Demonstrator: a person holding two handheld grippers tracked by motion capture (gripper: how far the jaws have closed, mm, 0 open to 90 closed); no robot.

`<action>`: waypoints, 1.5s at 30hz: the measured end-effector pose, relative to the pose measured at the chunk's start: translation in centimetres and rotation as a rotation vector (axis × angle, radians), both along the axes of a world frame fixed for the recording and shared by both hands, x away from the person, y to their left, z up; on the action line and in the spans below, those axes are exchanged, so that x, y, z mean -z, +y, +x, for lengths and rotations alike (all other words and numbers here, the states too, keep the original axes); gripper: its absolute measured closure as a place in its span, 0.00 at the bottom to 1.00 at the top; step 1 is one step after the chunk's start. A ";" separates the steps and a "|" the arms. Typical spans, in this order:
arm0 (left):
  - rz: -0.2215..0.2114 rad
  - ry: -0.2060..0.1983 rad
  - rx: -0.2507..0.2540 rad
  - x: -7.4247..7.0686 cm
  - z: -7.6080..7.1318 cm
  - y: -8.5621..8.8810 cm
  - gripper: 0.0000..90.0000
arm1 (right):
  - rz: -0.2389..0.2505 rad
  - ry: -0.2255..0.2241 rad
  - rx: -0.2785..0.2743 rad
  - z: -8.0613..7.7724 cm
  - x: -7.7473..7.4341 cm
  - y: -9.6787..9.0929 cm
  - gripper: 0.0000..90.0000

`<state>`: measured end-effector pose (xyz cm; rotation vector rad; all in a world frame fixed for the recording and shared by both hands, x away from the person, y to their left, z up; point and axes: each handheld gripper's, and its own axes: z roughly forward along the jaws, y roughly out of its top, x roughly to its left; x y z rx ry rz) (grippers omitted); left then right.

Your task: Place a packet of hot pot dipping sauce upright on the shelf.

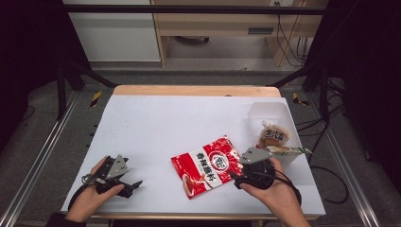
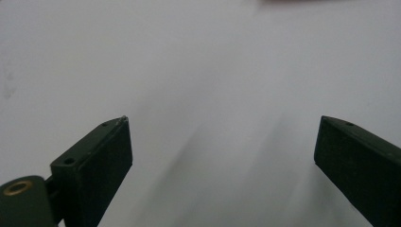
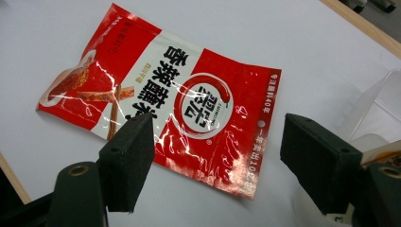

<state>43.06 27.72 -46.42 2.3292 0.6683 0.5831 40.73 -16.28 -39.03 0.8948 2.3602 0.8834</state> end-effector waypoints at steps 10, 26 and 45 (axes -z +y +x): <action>0.024 -0.001 0.010 -0.1 0.0 0.1 0.06 | 0.059 0.007 0.074 0.3 2.2 0.3 0.30; 0.017 -0.004 0.003 0.0 -0.1 -0.2 0.06 | 0.132 0.064 0.218 0.5 6.3 -0.4 0.16; 0.011 -0.012 0.005 0.0 -0.1 -0.6 0.06 | 0.180 0.110 0.275 1.2 8.2 -1.8 0.12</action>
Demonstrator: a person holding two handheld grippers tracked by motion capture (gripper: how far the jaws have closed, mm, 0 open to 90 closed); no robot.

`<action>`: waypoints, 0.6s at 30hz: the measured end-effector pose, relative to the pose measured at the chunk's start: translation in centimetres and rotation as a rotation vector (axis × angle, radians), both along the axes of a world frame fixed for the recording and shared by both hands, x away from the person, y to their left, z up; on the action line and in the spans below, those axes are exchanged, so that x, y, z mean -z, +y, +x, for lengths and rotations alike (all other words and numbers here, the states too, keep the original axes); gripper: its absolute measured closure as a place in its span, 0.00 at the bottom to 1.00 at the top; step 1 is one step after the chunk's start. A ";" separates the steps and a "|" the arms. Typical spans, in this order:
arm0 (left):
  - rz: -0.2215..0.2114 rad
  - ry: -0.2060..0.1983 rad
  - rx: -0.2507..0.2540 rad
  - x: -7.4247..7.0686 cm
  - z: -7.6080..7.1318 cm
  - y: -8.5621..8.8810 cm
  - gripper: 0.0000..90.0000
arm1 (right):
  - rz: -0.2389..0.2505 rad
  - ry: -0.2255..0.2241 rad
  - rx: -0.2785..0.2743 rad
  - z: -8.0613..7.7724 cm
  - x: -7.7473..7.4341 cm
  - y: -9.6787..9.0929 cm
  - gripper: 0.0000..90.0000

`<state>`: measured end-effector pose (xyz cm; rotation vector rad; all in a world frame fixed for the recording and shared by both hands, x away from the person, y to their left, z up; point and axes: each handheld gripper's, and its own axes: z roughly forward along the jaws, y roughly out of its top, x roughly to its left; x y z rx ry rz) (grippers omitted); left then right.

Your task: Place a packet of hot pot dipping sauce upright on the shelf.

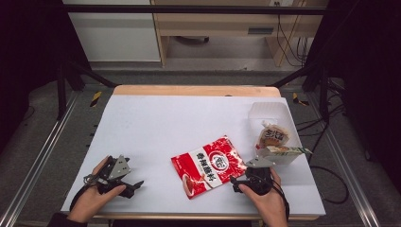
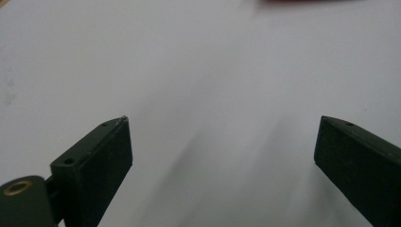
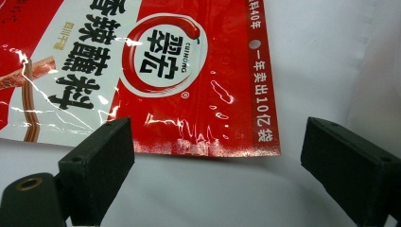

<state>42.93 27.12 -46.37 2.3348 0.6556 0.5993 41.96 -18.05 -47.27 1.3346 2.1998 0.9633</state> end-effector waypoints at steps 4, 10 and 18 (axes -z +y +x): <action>-0.001 0.001 0.001 0.0 0.0 -0.1 0.06 | 0.014 0.026 -0.002 0.3 0.2 0.1 0.13; -0.003 0.000 0.001 0.0 0.0 0.0 0.06 | 0.026 0.042 -0.005 0.8 0.5 0.0 0.13; -0.003 0.001 0.001 0.0 0.0 -0.1 0.06 | 0.038 0.066 -0.015 1.1 0.8 0.0 0.14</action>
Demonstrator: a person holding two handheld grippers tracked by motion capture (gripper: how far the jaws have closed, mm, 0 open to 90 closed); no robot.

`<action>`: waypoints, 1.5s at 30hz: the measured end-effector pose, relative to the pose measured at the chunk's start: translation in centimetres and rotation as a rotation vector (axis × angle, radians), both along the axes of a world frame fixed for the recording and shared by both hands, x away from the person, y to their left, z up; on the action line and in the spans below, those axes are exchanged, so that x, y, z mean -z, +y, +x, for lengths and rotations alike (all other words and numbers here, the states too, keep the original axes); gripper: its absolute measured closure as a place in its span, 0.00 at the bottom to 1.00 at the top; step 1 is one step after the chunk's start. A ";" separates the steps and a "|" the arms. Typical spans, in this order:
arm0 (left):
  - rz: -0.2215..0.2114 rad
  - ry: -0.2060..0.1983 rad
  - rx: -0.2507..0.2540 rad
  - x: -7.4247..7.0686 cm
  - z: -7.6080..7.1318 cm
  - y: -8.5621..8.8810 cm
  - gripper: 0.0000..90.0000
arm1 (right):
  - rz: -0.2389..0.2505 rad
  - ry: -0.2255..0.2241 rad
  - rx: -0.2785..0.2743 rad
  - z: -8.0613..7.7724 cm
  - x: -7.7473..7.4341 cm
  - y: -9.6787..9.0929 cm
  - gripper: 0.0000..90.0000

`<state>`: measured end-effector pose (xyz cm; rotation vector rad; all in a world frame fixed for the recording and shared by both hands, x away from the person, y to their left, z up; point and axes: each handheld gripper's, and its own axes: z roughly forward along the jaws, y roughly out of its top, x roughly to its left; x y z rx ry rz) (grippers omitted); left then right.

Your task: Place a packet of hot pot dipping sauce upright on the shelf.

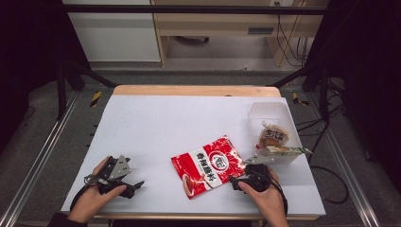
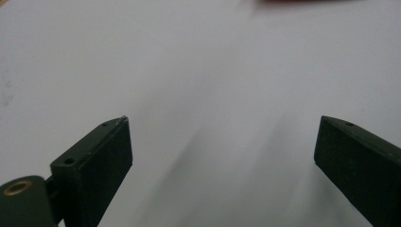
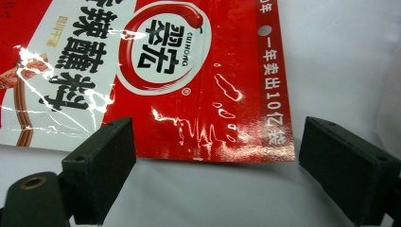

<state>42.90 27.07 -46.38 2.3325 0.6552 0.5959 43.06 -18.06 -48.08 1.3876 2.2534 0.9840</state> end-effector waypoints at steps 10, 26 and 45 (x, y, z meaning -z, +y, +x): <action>0.000 0.000 0.001 0.0 0.0 0.0 0.06 | 0.019 0.006 -0.010 0.1 0.1 0.1 0.15; 0.009 0.002 0.006 0.0 0.0 0.0 0.06 | 0.091 -0.014 -0.046 -0.4 -1.1 1.0 0.27; 0.026 -0.001 0.011 -0.2 0.1 0.1 0.06 | -0.021 -0.003 -0.098 1.5 -1.0 2.6 0.86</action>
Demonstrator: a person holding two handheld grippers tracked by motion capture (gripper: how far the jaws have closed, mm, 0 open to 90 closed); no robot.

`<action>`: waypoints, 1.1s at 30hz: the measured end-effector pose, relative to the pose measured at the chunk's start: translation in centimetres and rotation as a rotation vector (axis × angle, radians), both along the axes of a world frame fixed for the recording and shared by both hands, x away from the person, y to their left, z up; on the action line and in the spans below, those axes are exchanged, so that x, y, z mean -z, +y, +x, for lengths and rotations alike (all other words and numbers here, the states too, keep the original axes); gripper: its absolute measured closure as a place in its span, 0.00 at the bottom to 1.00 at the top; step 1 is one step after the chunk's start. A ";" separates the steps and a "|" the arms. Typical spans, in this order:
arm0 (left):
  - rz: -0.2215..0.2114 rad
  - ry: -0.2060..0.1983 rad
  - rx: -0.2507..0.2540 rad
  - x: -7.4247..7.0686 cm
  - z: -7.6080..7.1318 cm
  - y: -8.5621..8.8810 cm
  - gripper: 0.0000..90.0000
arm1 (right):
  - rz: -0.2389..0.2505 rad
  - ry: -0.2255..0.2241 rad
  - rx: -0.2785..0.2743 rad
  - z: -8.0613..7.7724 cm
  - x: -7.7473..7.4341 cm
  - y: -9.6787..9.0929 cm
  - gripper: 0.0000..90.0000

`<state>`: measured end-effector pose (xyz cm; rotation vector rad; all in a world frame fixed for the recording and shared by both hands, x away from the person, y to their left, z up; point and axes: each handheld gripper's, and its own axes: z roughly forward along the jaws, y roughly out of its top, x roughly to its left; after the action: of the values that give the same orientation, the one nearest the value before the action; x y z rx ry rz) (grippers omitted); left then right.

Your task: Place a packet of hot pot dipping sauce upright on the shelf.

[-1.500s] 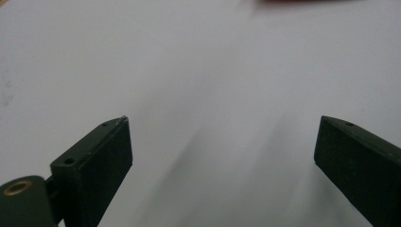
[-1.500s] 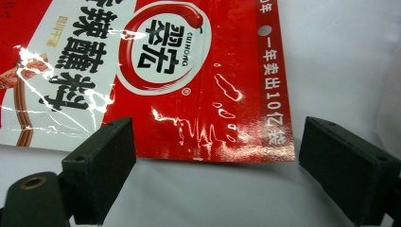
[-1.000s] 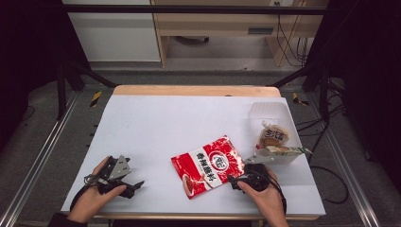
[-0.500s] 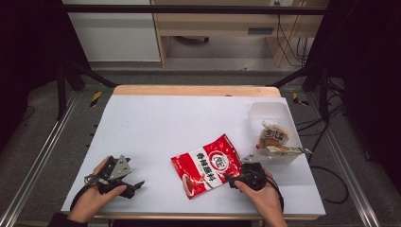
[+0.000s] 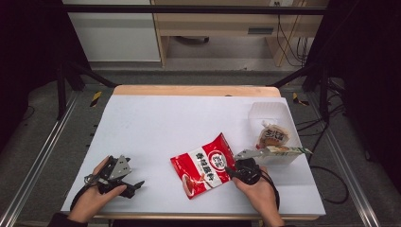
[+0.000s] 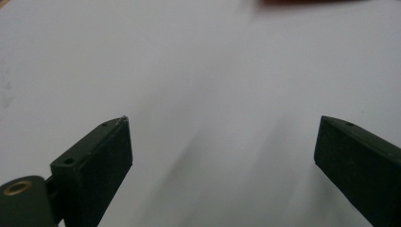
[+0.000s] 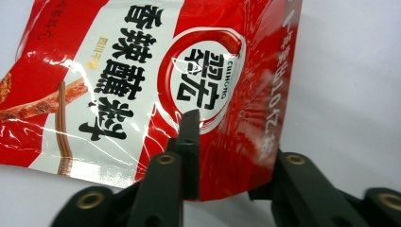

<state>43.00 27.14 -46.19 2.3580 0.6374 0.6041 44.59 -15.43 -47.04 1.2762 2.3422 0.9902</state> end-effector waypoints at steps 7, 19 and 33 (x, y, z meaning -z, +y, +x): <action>-0.014 0.003 -0.004 0.0 0.0 0.0 0.06 | -0.019 -0.023 -0.039 0.3 -0.4 0.4 0.99; -0.014 0.002 -0.005 0.0 0.0 0.0 0.06 | -0.056 -0.090 -0.085 1.2 -2.8 1.4 1.00; -0.021 -0.001 -0.007 0.1 0.0 0.0 0.06 | -0.093 -0.148 -0.149 2.4 -6.1 3.1 1.00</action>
<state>42.98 27.17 -46.25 2.3361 0.6491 0.5992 47.03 -12.36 -40.94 0.9717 2.3648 0.9716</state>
